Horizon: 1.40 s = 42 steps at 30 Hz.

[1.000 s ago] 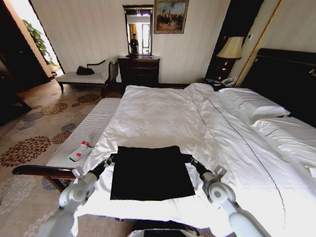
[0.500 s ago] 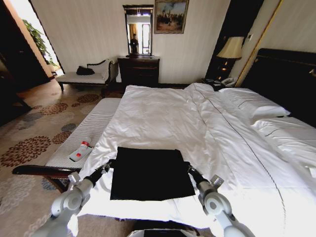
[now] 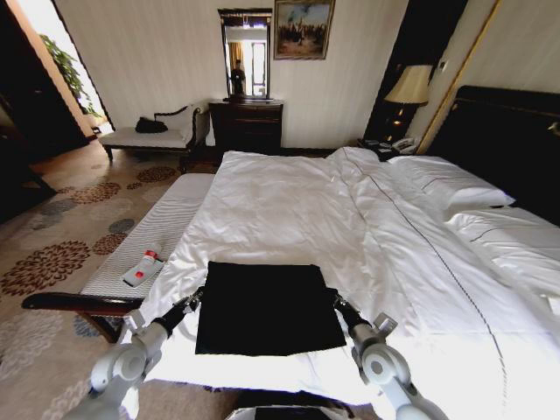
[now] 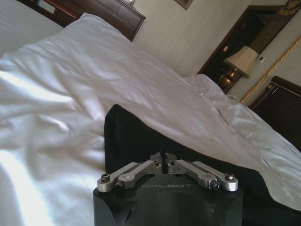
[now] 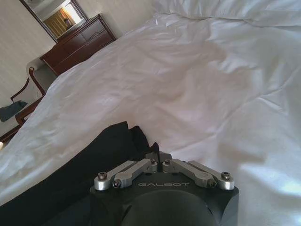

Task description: Fold the clothes on the bed.

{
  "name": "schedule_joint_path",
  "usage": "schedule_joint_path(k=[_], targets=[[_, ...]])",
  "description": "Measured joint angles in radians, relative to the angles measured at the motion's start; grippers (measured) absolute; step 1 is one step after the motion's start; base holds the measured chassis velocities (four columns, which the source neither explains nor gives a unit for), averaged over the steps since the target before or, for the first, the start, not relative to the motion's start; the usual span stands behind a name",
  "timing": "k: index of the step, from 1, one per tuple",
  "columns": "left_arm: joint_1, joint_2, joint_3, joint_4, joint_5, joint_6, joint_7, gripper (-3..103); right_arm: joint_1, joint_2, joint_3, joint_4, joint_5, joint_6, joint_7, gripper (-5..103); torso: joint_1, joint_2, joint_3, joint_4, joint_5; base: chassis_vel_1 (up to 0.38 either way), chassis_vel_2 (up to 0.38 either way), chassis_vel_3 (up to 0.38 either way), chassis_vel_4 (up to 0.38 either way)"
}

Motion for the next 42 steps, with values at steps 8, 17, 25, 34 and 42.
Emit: schedule_joint_path(k=[8,17,25,34,42], targets=[[0.022,-0.012,0.002,0.016,0.055,-0.016,0.025,0,-0.028,0.009,-0.015,-0.002,-0.021,-0.005,0.011,0,0.0,0.0,0.0,0.0,-0.0001,0.0,0.0,0.0,0.0],[0.03,-0.023,-0.002,0.017,0.069,-0.027,0.05,0,-0.036,0.007,-0.024,-0.008,-0.039,-0.013,0.017,-3,0.0,0.0,0.0,0.0001,-0.0001,0.0,0.0,0.0,0.0],[0.02,-0.012,-0.058,-0.051,0.005,-0.024,0.062,27,0.005,-0.024,0.023,0.02,-0.061,-0.002,0.021,22,0.0,0.0,0.0,0.0001,0.0,0.0,0.0,0.0,0.0],[-0.133,0.028,-0.096,-0.055,-0.158,0.042,0.006,54,0.112,-0.059,0.082,0.072,-0.001,-0.009,0.037,54,0.0,0.0,0.0,0.0001,0.0,0.0,0.0,0.0,0.0],[-0.354,0.03,0.016,0.242,-0.119,0.075,-0.036,81,0.203,-0.028,0.025,-0.018,0.013,-0.025,0.047,82,0.0,0.0,0.0,-0.0004,-0.0003,0.0,0.0,0.0,0.0]])
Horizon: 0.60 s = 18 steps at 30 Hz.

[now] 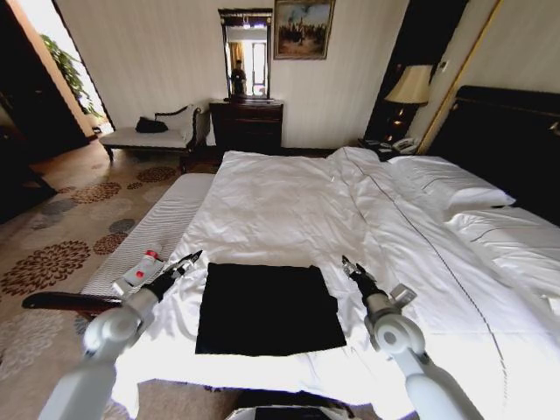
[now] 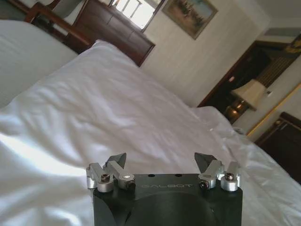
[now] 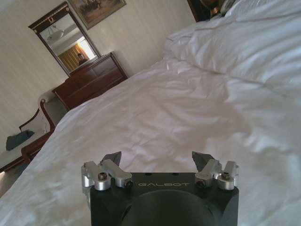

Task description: Fold the clothes on the bed.

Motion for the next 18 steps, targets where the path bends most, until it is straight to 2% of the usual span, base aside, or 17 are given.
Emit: schedule_joint_path(k=[3,8,17,18], targets=[[-0.037,-0.022,0.023,0.085,0.042,0.002,0.005,96,0.033,0.018,-0.033,-0.04,0.0,-0.007,0.0,97,0.0,0.0,0.0,0.0013,0.0003,0.0,0.0,0.0,0.0],[-0.092,-0.042,0.081,0.163,0.097,-0.007,0.006,100,0.043,0.019,-0.038,-0.064,0.001,-0.01,-0.001,100,0.0,0.0,0.0,0.0002,0.0001,0.0,0.0,0.0,0.0],[-0.152,-0.079,0.149,0.226,0.129,-0.016,0.022,100,0.072,0.026,-0.042,-0.105,0.006,-0.01,-0.001,100,0.0,0.0,0.0,0.0006,0.0003,0.0,0.0,0.0,0.0],[-0.157,-0.083,0.156,0.234,0.138,-0.021,0.027,103,0.075,0.028,-0.043,-0.108,0.006,-0.01,-0.001,100,0.0,0.0,0.0,0.0007,0.0003,0.0,0.0,0.0,0.0]])
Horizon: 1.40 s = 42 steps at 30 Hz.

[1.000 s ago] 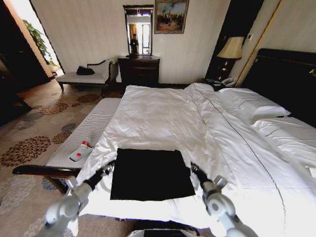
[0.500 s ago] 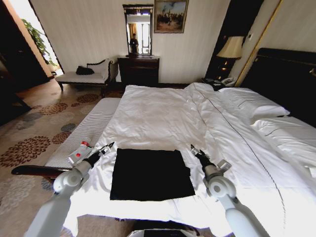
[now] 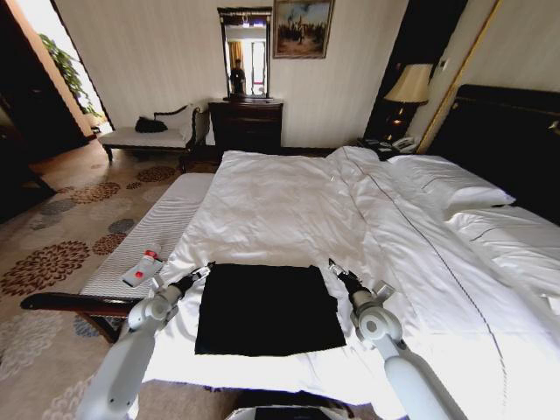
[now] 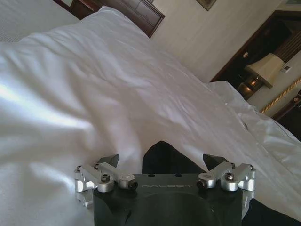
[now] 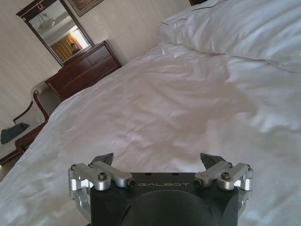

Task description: Fold the clothes on the bed.

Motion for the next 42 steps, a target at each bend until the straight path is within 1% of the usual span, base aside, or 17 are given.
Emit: schedule_joint_path(k=[6,9,12,13,15,19,21,24,25,28,30,31,32,33,34,35,42], targets=[[-0.014,-0.01,0.017,0.016,0.016,-0.013,0.016,94,0.004,0.001,0.001,-0.008,0.0,0.0,-0.013,100,0.0,0.0,0.0,-0.0004,0.0,0.0,0.0,0.0,0.0],[-0.016,-0.013,0.023,0.022,0.03,-0.019,0.033,78,-0.003,-0.001,0.005,-0.003,-0.006,0.003,-0.05,100,0.0,0.0,0.0,-0.0003,0.0,0.0,0.0,0.0,0.0],[-0.019,-0.014,0.026,0.025,0.032,-0.019,0.033,73,-0.004,0.0,0.007,-0.001,-0.002,0.003,-0.053,100,0.0,0.0,0.0,-0.0002,0.0,0.0,0.0,0.0,0.0],[-0.021,-0.017,0.027,0.026,0.032,-0.019,0.033,62,-0.003,0.001,0.007,-0.002,0.001,0.004,-0.053,100,0.0,0.0,0.0,-0.0002,-0.0001,0.0,0.0,0.0,0.0],[-0.022,-0.019,0.027,0.027,0.032,-0.019,0.032,62,-0.003,0.002,0.007,-0.005,0.002,0.004,-0.053,100,0.0,0.0,0.0,-0.0002,-0.0001,0.0,0.0,0.0,0.0],[-0.017,-0.022,0.021,0.027,0.032,-0.018,0.03,40,-0.003,0.005,0.008,-0.007,0.003,0.005,-0.05,100,0.0,0.0,0.0,-0.0005,-0.0001,0.0,0.0,0.0,0.0],[-0.015,-0.021,0.019,0.027,0.032,-0.019,0.029,40,-0.003,0.007,0.008,-0.007,0.003,0.005,-0.05,100,0.0,0.0,0.0,-0.0004,-0.0001,0.0,0.0,0.0,0.0],[-0.006,-0.016,0.005,0.024,0.028,-0.021,0.029,24,-0.004,0.015,0.004,-0.009,0.002,0.005,-0.049,100,0.0,0.0,0.0,-0.0001,-0.0001,0.0,0.0,0.0,0.0],[-0.006,-0.016,0.005,0.024,0.028,-0.021,0.029,24,-0.004,0.015,0.004,-0.009,0.002,0.005,-0.049,100,0.0,0.0,0.0,-0.0001,-0.0001,0.0,0.0,0.0,0.0],[-0.001,-0.017,-0.007,0.021,0.022,-0.023,0.028,8,-0.005,0.02,0.003,-0.016,0.002,0.006,-0.045,100,0.0,0.0,0.0,-0.0004,-0.0001,0.0,0.0,0.0,0.0],[-0.001,-0.018,-0.01,0.021,0.02,-0.024,0.027,8,-0.004,0.021,0.003,-0.019,0.009,0.006,-0.044,100,0.0,0.0,0.0,-0.0004,-0.0001,0.0,0.0,0.0,0.0],[-0.001,-0.018,-0.012,0.021,0.019,-0.025,0.027,3,-0.003,0.021,0.003,-0.02,0.016,0.006,-0.044,100,0.0,0.0,0.0,-0.0005,-0.0001,0.0,0.0,0.0,0.0],[-0.001,-0.02,-0.017,0.022,0.017,-0.026,0.027,2,0.004,0.021,0.005,-0.023,0.059,0.0,-0.048,100,0.0,0.0,0.0,-0.0006,-0.0001,0.0,0.0,0.0,0.0],[-0.001,-0.02,-0.017,0.022,0.017,-0.026,0.027,2,0.004,0.021,0.005,-0.023,0.059,0.0,-0.048,100,0.0,0.0,0.0,-0.0006,-0.0001,0.0,0.0,0.0,0.0],[-0.003,-0.022,-0.025,0.029,0.013,-0.027,0.027,1,0.022,0.021,0.008,-0.039,0.117,-0.018,-0.061,100,0.0,0.0,0.0,-0.0004,-0.0003,0.0,0.0,0.0,0.0],[-0.01,-0.024,-0.039,0.039,0.003,-0.028,0.027,1,0.061,0.024,0.0,-0.084,0.138,-0.031,-0.076,100,0.0,0.0,0.0,-0.0003,-0.0003,0.0,0.0,0.0,0.0],[-0.016,-0.018,-0.066,0.05,-0.021,-0.029,0.023,1,0.137,0.033,-0.022,-0.165,0.138,-0.05,-0.088,100,0.0,0.0,0.0,-0.0003,-0.0002,0.0,0.0,0.0,0.0]])
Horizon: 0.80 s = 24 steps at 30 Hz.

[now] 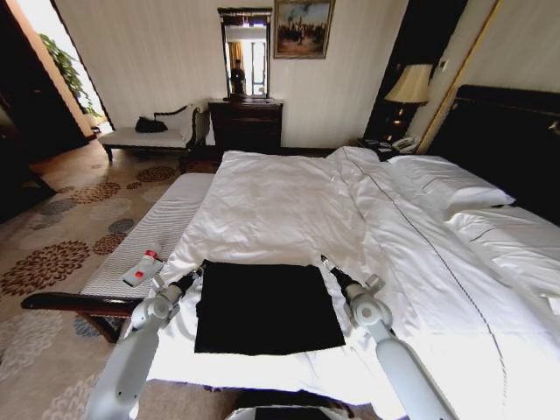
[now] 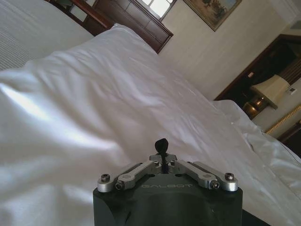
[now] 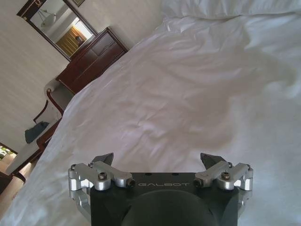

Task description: Fold the clothes on the bed.

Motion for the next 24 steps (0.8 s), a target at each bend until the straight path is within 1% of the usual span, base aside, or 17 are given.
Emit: schedule_joint_path(k=[4,8,12,13,16,17,20,21,22,24], targets=[[0.001,0.002,-0.012,0.001,-0.006,-0.001,-0.001,1,0.02,0.007,-0.014,-0.042,-0.012,-0.006,-0.013,100,0.0,0.0,0.0,0.0001,0.0,0.0,0.0,0.0,0.0],[0.014,0.003,-0.015,-0.004,-0.002,-0.004,0.001,1,0.029,0.014,-0.026,-0.09,-0.034,-0.015,-0.066,100,0.0,0.0,0.0,0.0001,0.0002,0.0,0.0,0.0,0.0],[0.017,0.001,-0.015,-0.006,-0.001,-0.005,0.002,1,0.029,0.012,-0.029,-0.1,-0.036,-0.024,-0.084,100,0.0,0.0,0.0,0.0001,0.0001,0.0,0.0,0.0,0.0],[0.02,0.0,-0.016,-0.008,0.001,-0.006,0.002,1,0.034,0.007,-0.036,-0.12,-0.039,-0.031,-0.102,100,0.0,0.0,0.0,-0.0001,0.0001,0.0,0.0,0.0,0.0],[0.023,0.0,-0.013,-0.012,0.005,-0.006,0.003,1,0.047,0.009,-0.04,-0.147,-0.025,-0.033,-0.14,100,0.0,0.0,0.0,0.0001,0.0001,0.0,0.0,0.0,0.0],[0.023,0.0,-0.013,-0.012,0.005,-0.006,0.003,1,0.047,0.009,-0.04,-0.147,-0.025,-0.033,-0.14,100,0.0,0.0,0.0,0.0001,0.0001,0.0,0.0,0.0,0.0],[0.024,0.002,-0.01,-0.016,0.006,-0.006,0.002,1,0.048,0.016,-0.042,-0.161,-0.005,-0.014,-0.194,100,0.0,0.0,0.0,0.0,0.0001,0.0,0.0,0.0,0.0],[0.025,0.004,-0.008,-0.016,0.006,-0.006,0.003,1,0.048,0.02,-0.05,-0.17,-0.002,0.005,-0.225,100,0.0,0.0,0.0,0.0,0.0001,0.0,0.0,0.0,0.0],[0.025,0.004,-0.008,-0.016,0.006,-0.006,0.003,1,0.048,0.02,-0.05,-0.17,-0.002,0.005,-0.225,100,0.0,0.0,0.0,0.0,0.0001,0.0,0.0,0.0,0.0],[0.025,0.007,-0.007,-0.016,0.008,-0.006,0.003,1,0.047,0.029,-0.06,-0.177,0.003,0.024,-0.252,100,0.0,0.0,0.0,0.0,0.0001,0.0,0.0,0.0,0.0]])
